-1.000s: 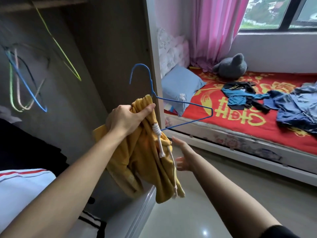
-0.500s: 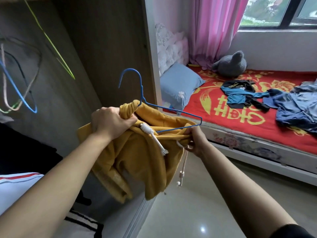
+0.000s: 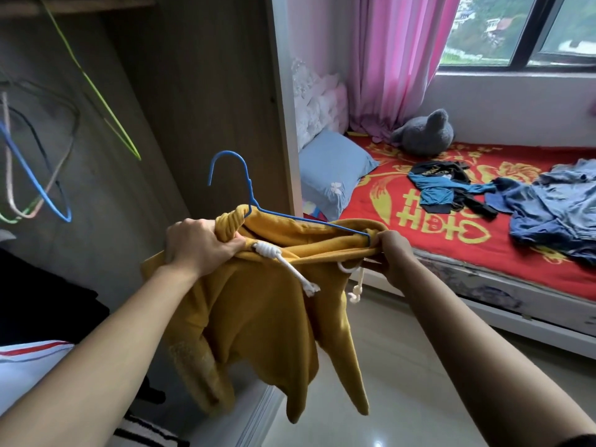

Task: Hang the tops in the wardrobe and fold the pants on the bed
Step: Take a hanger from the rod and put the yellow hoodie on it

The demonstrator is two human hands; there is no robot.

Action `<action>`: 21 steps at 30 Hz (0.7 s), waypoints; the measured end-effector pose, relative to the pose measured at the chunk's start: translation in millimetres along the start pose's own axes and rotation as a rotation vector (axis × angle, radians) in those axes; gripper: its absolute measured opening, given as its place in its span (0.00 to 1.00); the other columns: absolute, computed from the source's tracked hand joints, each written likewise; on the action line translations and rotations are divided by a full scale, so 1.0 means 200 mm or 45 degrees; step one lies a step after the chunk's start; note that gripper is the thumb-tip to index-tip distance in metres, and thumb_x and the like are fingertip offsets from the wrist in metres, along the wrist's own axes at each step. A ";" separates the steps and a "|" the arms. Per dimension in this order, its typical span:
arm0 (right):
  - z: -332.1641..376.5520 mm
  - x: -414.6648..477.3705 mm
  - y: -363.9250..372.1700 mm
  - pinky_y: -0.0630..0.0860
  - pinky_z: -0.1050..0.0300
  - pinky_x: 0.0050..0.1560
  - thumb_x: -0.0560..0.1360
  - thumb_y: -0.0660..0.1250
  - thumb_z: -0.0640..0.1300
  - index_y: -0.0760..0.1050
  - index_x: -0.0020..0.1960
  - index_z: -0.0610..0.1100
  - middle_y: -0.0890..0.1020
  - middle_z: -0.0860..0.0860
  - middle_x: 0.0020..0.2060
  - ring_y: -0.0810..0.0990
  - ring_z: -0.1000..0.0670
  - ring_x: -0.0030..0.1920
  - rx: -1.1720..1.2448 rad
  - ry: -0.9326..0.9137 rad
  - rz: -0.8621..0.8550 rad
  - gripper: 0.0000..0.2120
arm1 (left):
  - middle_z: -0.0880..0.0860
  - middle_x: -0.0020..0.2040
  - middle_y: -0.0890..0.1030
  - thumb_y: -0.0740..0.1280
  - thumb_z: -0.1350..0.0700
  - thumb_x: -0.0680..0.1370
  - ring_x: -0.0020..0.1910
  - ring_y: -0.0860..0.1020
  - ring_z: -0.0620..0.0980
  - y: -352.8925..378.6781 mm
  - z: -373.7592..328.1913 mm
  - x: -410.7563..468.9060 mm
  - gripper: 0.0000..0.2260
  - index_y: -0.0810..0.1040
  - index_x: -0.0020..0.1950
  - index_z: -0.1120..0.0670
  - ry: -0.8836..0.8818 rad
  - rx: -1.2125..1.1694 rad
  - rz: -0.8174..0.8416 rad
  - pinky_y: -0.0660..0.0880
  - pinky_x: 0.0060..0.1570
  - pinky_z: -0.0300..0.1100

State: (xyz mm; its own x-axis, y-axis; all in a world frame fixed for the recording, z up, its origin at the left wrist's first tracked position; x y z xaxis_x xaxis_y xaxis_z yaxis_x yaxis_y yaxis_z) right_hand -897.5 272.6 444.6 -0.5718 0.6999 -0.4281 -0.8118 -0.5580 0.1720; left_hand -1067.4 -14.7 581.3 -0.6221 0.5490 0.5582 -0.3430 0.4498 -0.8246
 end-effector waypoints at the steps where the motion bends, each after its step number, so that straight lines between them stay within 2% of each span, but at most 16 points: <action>1: 0.00 -0.01 0.03 0.80 0.41 0.52 0.73 0.54 0.36 0.75 0.48 0.41 0.80 0.42 0.38 0.81 0.42 0.40 0.020 -0.006 0.045 0.12 | 0.57 0.31 0.82 0.74 0.42 0.70 0.33 0.80 0.60 0.02 0.01 -0.01 0.18 0.81 0.31 0.55 -0.041 -0.018 0.021 0.62 0.34 0.38; 4: 0.01 0.01 0.10 0.81 0.42 0.53 0.78 0.62 0.51 0.72 0.60 0.43 0.80 0.42 0.48 0.81 0.42 0.49 -0.092 -0.103 0.133 0.15 | 0.53 0.31 0.81 0.69 0.38 0.68 0.34 0.79 0.56 0.09 0.00 -0.02 0.19 0.81 0.33 0.53 -0.149 -0.203 0.128 0.65 0.34 0.38; 7: 0.03 0.02 0.13 0.79 0.39 0.59 0.78 0.67 0.53 0.66 0.63 0.46 0.78 0.43 0.56 0.80 0.42 0.58 -0.194 -0.258 0.109 0.19 | 0.45 0.33 0.79 0.66 0.38 0.63 0.38 0.80 0.51 0.20 0.00 -0.05 0.17 0.79 0.36 0.51 -0.373 -0.665 0.317 0.70 0.34 0.35; 8: 0.04 0.02 0.14 0.79 0.40 0.59 0.77 0.68 0.53 0.66 0.64 0.47 0.77 0.43 0.56 0.80 0.43 0.58 -0.178 -0.295 0.118 0.20 | 0.45 0.37 0.81 0.67 0.37 0.61 0.42 0.81 0.50 0.23 -0.01 -0.05 0.19 0.79 0.40 0.50 -0.425 -0.811 0.335 0.73 0.38 0.36; 10: 0.06 0.01 0.16 0.79 0.42 0.59 0.76 0.70 0.53 0.67 0.63 0.47 0.78 0.44 0.56 0.79 0.44 0.58 -0.150 -0.362 0.127 0.21 | 0.45 0.50 0.80 0.72 0.33 0.60 0.51 0.80 0.48 0.25 -0.05 -0.05 0.30 0.76 0.55 0.49 -0.523 -1.041 0.349 0.76 0.50 0.40; 12: 0.08 0.00 0.18 0.79 0.43 0.59 0.77 0.70 0.51 0.69 0.59 0.47 0.78 0.45 0.54 0.79 0.44 0.57 -0.146 -0.408 0.131 0.16 | 0.44 0.59 0.74 0.74 0.33 0.66 0.58 0.75 0.45 0.25 -0.08 -0.07 0.38 0.68 0.70 0.48 -0.637 -1.125 0.367 0.73 0.56 0.40; 13: 0.08 0.01 0.18 0.79 0.43 0.59 0.77 0.69 0.50 0.70 0.57 0.47 0.78 0.44 0.52 0.79 0.45 0.55 -0.146 -0.407 0.135 0.13 | 0.44 0.59 0.75 0.73 0.34 0.68 0.58 0.75 0.46 0.25 -0.09 -0.06 0.35 0.71 0.70 0.49 -0.653 -1.140 0.361 0.74 0.55 0.39; 15: 0.09 0.02 0.18 0.78 0.43 0.55 0.78 0.68 0.46 0.70 0.54 0.47 0.77 0.43 0.50 0.78 0.45 0.50 -0.160 -0.386 0.132 0.08 | 0.47 0.47 0.84 0.72 0.34 0.69 0.48 0.83 0.49 0.27 -0.10 -0.05 0.23 0.83 0.53 0.51 -0.615 -1.165 0.330 0.80 0.47 0.43; 17: 0.11 0.04 0.12 0.78 0.44 0.50 0.78 0.64 0.43 0.70 0.52 0.47 0.77 0.42 0.49 0.77 0.46 0.47 -0.177 -0.383 0.043 0.04 | 0.49 0.36 0.85 0.71 0.38 0.72 0.39 0.84 0.49 0.29 -0.08 -0.06 0.18 0.84 0.42 0.53 -0.621 -1.186 0.275 0.83 0.44 0.49; 21: 0.06 0.07 -0.06 0.81 0.38 0.50 0.79 0.56 0.37 0.68 0.59 0.43 0.78 0.40 0.51 0.81 0.41 0.48 0.015 -0.231 -0.176 0.10 | 0.47 0.32 0.81 0.72 0.47 0.75 0.31 0.78 0.39 0.25 0.06 -0.07 0.13 0.82 0.38 0.56 -0.762 -1.246 -0.065 0.76 0.36 0.40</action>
State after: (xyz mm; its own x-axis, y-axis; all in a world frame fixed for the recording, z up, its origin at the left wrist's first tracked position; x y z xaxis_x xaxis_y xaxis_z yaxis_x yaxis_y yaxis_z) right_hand -898.2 295.0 447.3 -0.4661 0.8385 -0.2822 -0.8846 -0.4468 0.1335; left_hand -1084.1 -8.2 530.4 -0.9480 0.2093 0.2396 0.1535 0.9605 -0.2319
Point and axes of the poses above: each hand's wrist, its own x-axis towards the middle knuckle, its own y-axis out of the palm, z = x × y, the point moved 8 cm from there along x, towards the middle knuckle
